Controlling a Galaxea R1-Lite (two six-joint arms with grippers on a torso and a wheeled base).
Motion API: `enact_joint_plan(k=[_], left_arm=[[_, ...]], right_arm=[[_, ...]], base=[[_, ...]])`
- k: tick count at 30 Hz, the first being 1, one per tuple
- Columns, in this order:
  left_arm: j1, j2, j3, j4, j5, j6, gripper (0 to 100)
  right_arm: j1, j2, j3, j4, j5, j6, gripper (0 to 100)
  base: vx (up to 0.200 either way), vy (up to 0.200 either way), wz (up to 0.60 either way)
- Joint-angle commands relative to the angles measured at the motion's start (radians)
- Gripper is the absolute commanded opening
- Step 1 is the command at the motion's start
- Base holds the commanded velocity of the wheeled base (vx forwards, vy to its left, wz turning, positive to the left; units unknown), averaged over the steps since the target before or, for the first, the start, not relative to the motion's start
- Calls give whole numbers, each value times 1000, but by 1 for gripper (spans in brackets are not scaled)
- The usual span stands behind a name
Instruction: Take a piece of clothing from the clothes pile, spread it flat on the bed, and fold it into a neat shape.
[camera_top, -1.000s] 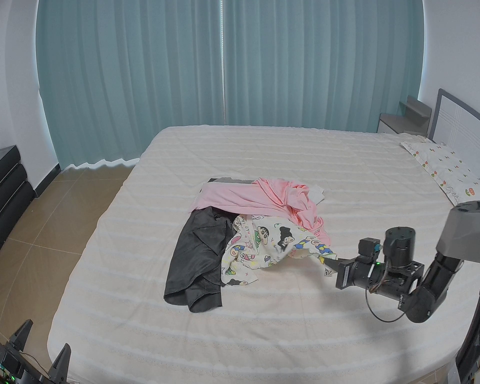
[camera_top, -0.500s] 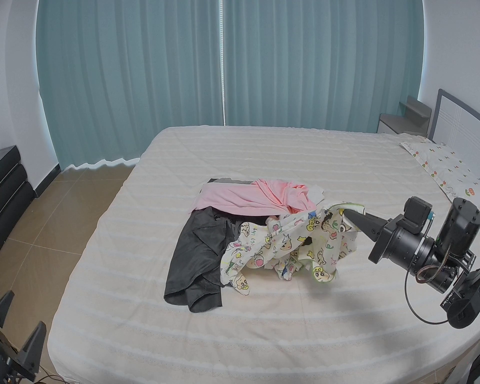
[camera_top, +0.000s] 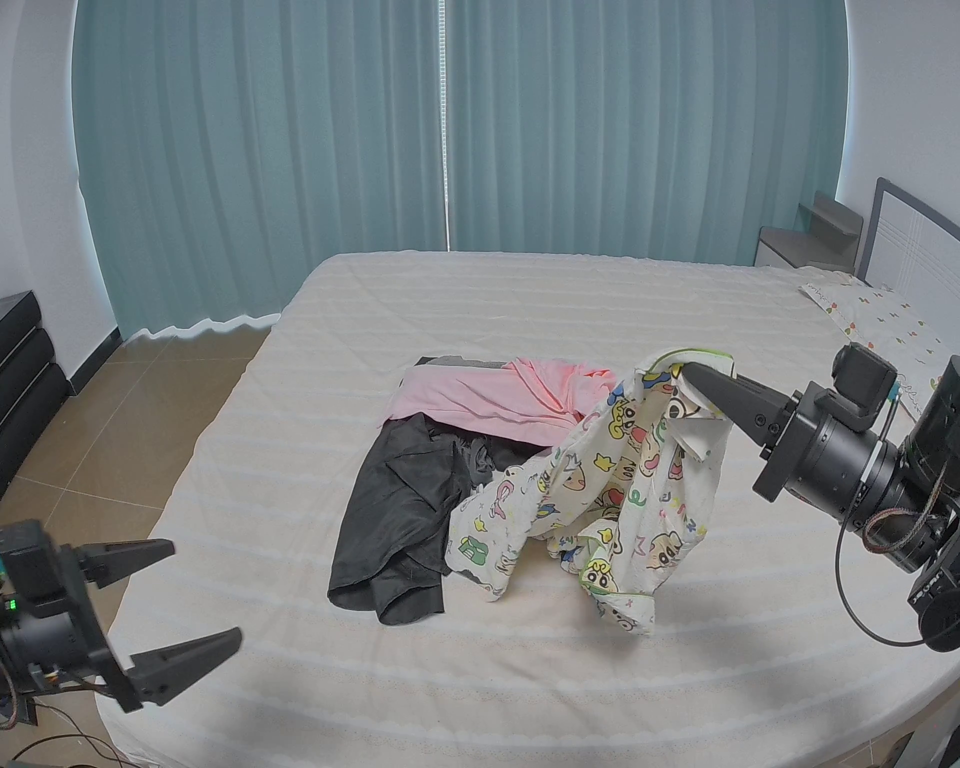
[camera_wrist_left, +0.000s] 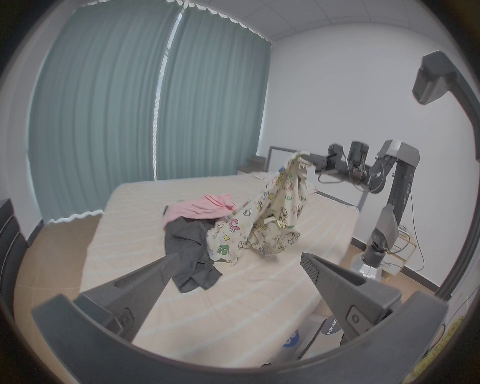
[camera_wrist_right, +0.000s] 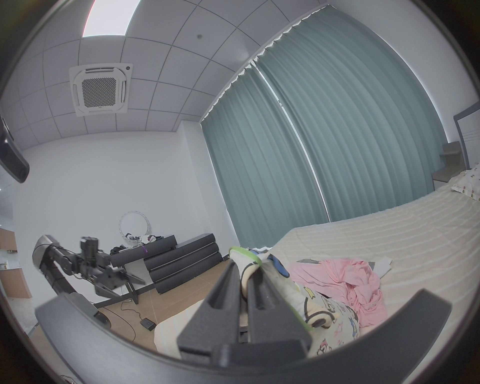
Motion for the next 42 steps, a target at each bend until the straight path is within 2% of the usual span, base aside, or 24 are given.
enact_joint_plan(k=[1, 4, 7, 8, 9, 11, 12, 15, 16, 18, 19, 20, 22, 23, 29, 38, 41, 42], left_arm=[[-204, 625, 80, -363, 27, 49, 100], [-264, 714, 92, -435, 102, 31, 100], [-270, 737, 98, -468, 102, 22, 100], [-298, 811, 95, -555, 105, -7, 100], [-299, 815, 95, -560, 105, -9, 100], [-312, 900, 95, -673, 116, -20, 100], [-315, 910, 96, -689, 119, -21, 100], [-361, 1010, 89, -851, 202, -90, 100], [-361, 1010, 89, -851, 202, -90, 100], [-410, 1081, 60, -963, 294, -173, 100], [-410, 1081, 60, -963, 294, -173, 100], [-437, 1131, 32, -1043, 372, -211, 100], [-443, 1153, 15, -1072, 404, -222, 100], [-453, 1185, -14, -1117, 447, -239, 100], [-473, 1211, -117, -1163, 484, -330, 100], [-465, 1378, -347, -1163, 669, -342, 100], [-460, 1429, -384, -1163, 728, -337, 100], [-456, 1464, -408, -1161, 772, -336, 100]], right_arm=[[96, -34, -106, 56, -12, 3, 0], [115, -15, -130, 67, -12, 3, 0], [116, -8, -139, 66, -14, 3, 0], [126, 9, -159, 67, -14, 3, 0], [126, 11, -159, 67, -14, 3, 0], [127, 18, -167, 67, -19, 3, 0], [127, 18, -168, 67, -20, 3, 0], [130, 20, -165, 67, -20, 3, 0], [130, 20, -165, 67, -20, 3, 0], [129, 26, -165, 64, -22, 3, 0], [129, 26, -165, 64, -22, 3, 0], [129, 26, -162, 61, -22, 3, 0], [129, 24, -159, 59, -22, 3, 0], [129, 21, -158, 59, -22, 3, 0], [127, 20, -155, 58, -22, 3, 0], [129, 14, -156, 58, -22, 3, 0], [129, 9, -155, 58, -22, 3, 0], [127, 4, -155, 58, -22, 3, 0]], base=[[0, 0, 0], [0, 0, 0], [0, 0, 0], [0, 0, 0], [0, 0, 0], [0, 0, 0], [0, 0, 0], [0, 0, 0], [0, 0, 0], [0, 0, 0], [0, 0, 0], [0, 0, 0], [0, 0, 0], [0, 0, 0], [0, 0, 0], [0, 0, 0], [0, 0, 0], [0, 0, 0]])
